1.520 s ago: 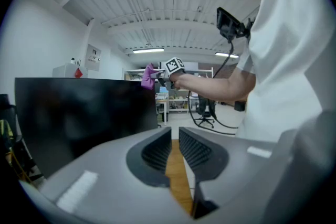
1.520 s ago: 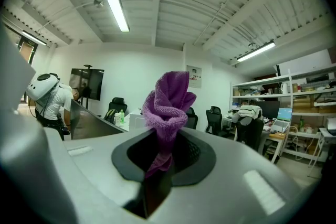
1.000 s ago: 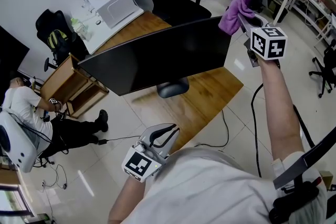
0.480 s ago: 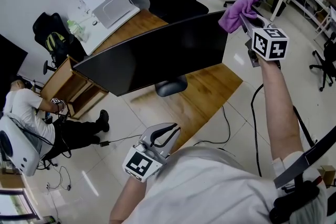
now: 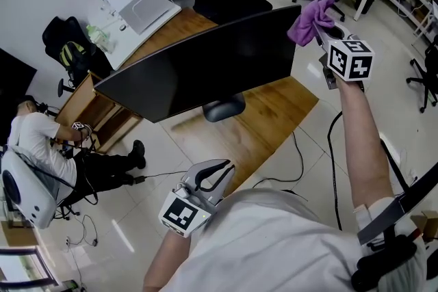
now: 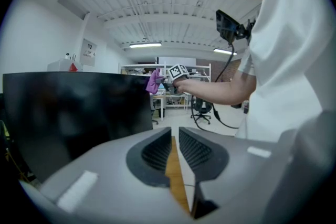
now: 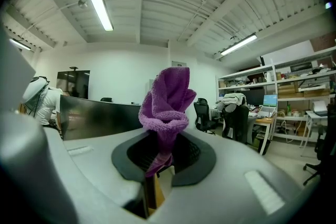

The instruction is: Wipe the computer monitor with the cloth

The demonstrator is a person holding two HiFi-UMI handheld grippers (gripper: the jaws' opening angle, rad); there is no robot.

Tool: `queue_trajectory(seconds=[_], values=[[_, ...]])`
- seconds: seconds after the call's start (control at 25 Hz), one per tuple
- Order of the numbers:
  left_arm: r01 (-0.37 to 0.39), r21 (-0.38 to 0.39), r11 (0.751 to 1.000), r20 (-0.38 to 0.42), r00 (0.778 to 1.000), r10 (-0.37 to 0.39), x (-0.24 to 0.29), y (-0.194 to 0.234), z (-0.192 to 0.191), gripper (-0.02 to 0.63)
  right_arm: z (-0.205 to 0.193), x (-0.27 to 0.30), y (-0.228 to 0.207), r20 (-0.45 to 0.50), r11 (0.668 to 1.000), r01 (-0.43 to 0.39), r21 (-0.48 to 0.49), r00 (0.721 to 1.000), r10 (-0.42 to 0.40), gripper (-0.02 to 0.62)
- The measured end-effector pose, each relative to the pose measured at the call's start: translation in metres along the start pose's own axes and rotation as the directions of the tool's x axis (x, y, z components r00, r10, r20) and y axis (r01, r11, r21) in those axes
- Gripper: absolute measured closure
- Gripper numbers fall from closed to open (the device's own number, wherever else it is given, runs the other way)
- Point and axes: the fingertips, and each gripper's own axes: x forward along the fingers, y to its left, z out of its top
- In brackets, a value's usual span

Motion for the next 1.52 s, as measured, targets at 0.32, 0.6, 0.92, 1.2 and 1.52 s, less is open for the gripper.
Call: queue_trajectory(seconds=[0.32,0.6,0.92,1.2,1.52], values=[[0.001,-0.006,1.000,-0.020,1.000,-0.001,-0.003,-0.002,-0.005,0.541,-0.032,0.003,0.002,-0.042,1.000,0.000,0.021,0.999,0.001,0.545],[0.004,-0.018,1.000,-0.038,0.999,-0.005,-0.006,-0.004,-0.006,0.541,-0.061,0.004,0.002,-0.090,1.000,0.007,0.026,0.996,-0.005,0.545],[0.007,-0.026,1.000,-0.069,0.998,-0.008,-0.010,-0.008,-0.012,0.541,-0.099,0.007,0.001,-0.144,0.998,0.017,0.053,0.990,-0.009,0.545],[-0.002,-0.048,0.999,-0.094,0.996,-0.003,-0.015,-0.005,-0.019,0.541,-0.123,0.012,0.002,-0.177,0.998,0.025,0.061,0.984,-0.014,0.545],[-0.011,-0.059,0.998,-0.104,0.995,0.005,-0.017,-0.004,-0.024,0.541,-0.160,0.016,0.002,-0.233,0.997,0.035,0.063,0.972,-0.020,0.545]])
